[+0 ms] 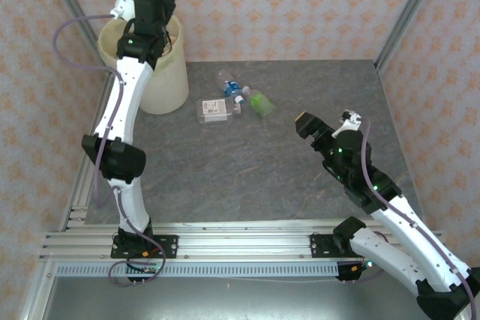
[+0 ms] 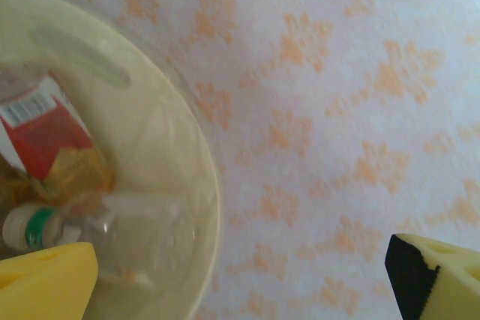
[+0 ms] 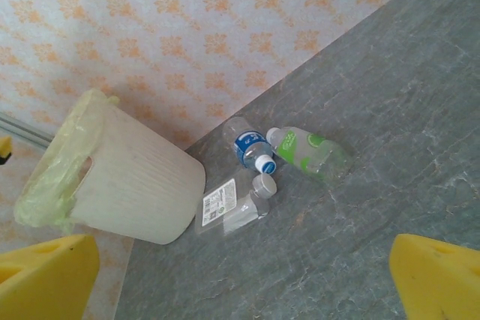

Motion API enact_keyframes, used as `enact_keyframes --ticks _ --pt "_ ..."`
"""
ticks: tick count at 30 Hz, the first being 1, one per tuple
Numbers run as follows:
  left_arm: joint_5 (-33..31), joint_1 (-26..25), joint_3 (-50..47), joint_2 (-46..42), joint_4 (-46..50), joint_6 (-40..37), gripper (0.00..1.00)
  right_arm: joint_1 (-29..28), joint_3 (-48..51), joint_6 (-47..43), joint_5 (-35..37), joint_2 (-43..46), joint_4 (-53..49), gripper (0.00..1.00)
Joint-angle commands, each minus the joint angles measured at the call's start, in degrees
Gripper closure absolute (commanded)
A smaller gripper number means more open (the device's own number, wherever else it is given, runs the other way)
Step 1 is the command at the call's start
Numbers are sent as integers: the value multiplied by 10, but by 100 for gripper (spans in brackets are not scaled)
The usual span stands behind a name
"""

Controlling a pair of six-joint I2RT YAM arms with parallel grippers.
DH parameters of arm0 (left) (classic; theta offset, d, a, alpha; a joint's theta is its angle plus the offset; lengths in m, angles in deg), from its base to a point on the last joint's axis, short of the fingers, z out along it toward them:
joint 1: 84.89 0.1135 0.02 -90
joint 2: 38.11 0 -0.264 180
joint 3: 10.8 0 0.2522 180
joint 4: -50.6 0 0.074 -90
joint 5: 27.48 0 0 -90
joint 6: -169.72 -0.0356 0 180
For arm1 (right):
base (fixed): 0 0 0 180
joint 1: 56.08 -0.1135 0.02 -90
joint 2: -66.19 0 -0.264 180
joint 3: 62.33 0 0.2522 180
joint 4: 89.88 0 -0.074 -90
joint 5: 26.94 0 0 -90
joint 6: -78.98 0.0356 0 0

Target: Put the plastic bottles in the bin

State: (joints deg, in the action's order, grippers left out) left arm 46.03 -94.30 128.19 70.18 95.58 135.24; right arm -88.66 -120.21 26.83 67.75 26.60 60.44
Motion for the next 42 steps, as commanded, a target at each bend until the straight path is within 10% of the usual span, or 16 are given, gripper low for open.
enact_keyframes --ticks 1,11,33,42 --pt "-16 -42 -117 -80 -64 -14 0 4 5 6 22 -5 3 1" --pt "34 -143 -290 -92 -126 -124 0 11 -2 7 17 -41 17 1" --pt "86 -117 63 310 123 -279 0 16 7 19 27 -20 -24 1" --pt "158 -85 -41 269 94 -253 0 19 18 18 25 -22 -12 1"
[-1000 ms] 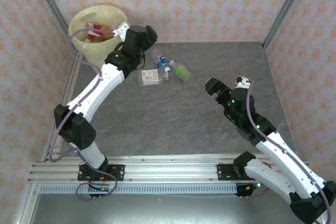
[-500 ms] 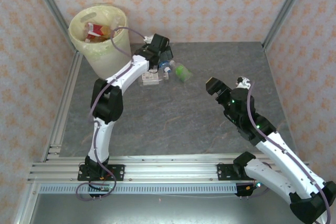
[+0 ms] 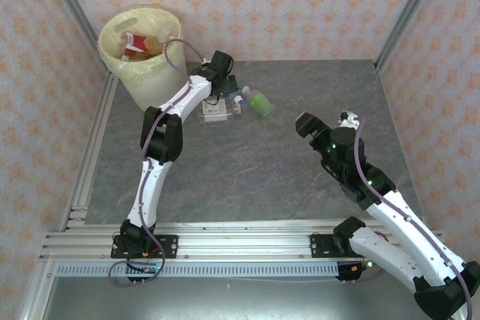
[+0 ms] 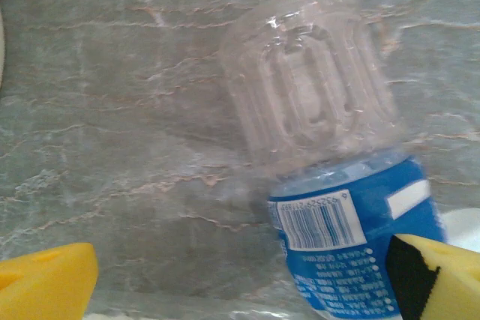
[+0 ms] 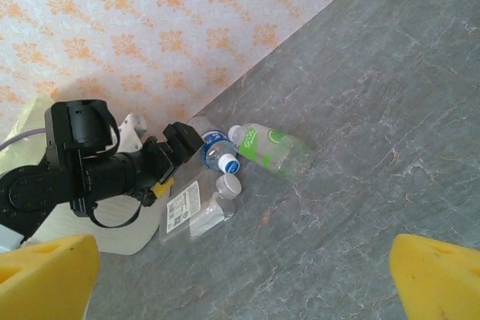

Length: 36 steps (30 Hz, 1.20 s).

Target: Put the plastic bottles in the bin

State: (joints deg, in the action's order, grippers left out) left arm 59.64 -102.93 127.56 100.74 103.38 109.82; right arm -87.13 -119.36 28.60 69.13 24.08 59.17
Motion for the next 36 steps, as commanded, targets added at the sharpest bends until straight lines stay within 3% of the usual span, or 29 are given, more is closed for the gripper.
enact_keyframes --ticks 1,6,9,26,36 --pt "22 2 -50 -47 11 1 0 4 11 -10 -2 1 12 1" --pt "48 2 -128 -97 -25 25 0 4 15 -81 -111 -32 60 1" --pt "65 2 -178 -126 -48 34 0 4 10 -94 -142 -69 56 1" --pt "80 -41 -508 -325 -169 75 0 1 35 -61 -164 -181 118 1" --pt "84 -106 -588 -402 -168 107 0 -7 40 -64 -185 -234 121 1"
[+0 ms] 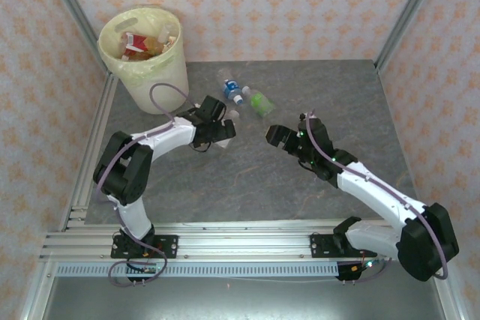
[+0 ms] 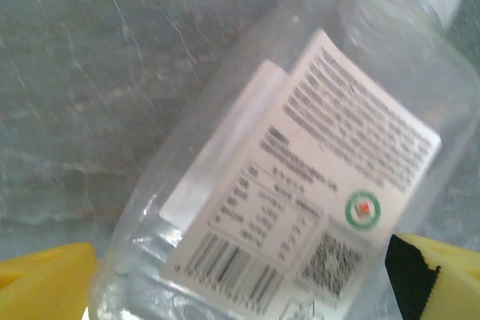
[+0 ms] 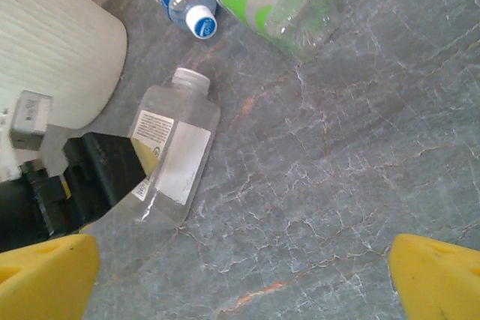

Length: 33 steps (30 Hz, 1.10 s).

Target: Put the plastic bottles in the bin

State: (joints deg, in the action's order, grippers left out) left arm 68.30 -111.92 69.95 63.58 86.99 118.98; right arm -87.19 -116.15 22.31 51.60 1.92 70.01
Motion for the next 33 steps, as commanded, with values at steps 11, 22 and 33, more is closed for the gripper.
enact_keyframes --ticks 11,22,33 --pt "-117 -58 132 36 195 -216 0 -9 -11 9 7 -32 10 1" --pt "-61 -60 223 131 244 -248 0 -9 -6 20 31 -28 4 1" --pt "-74 -59 245 180 236 -246 2 -10 2 12 40 -14 -9 1"
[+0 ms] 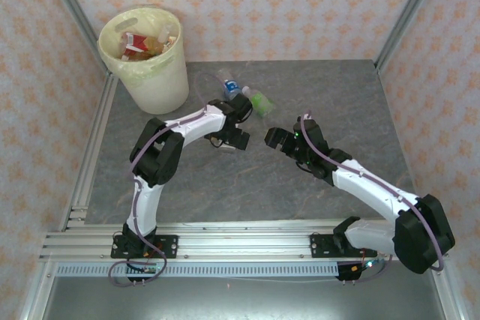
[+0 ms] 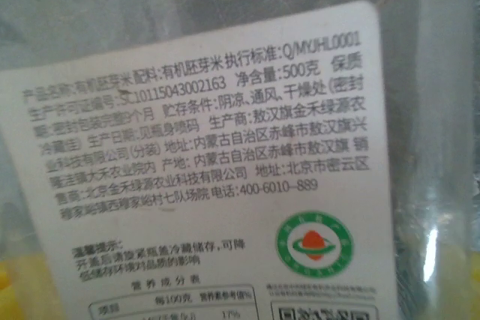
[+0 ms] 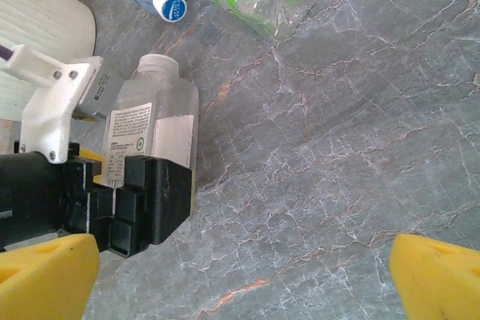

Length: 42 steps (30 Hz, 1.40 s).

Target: Put the plastic bottles in the bin

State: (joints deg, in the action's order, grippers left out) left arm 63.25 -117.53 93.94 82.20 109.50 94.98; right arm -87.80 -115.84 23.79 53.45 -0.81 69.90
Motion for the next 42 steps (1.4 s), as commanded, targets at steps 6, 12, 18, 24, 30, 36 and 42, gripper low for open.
enact_keyframes --ticks 6,12,18,24,30,36,42 --pt "-31 -4 -25 -45 -11 -1 17 -3 4 -5 27 19 -11 1" --pt "-35 -4 -47 -80 -26 8 23 -3 1 -16 24 21 -7 1" --pt "-20 -4 -62 -128 -47 24 34 -3 -1 -36 16 24 6 1" --pt "-17 -4 -59 -178 -55 29 35 -3 -8 -57 9 26 25 1" --pt "-35 -2 -29 -221 -48 41 37 -3 -15 -63 10 26 47 1" --pt "-110 1 48 -251 -37 56 39 -3 -24 -54 0 34 85 1" --pt "-145 39 94 -289 -55 87 39 -3 -28 -57 11 57 72 1"
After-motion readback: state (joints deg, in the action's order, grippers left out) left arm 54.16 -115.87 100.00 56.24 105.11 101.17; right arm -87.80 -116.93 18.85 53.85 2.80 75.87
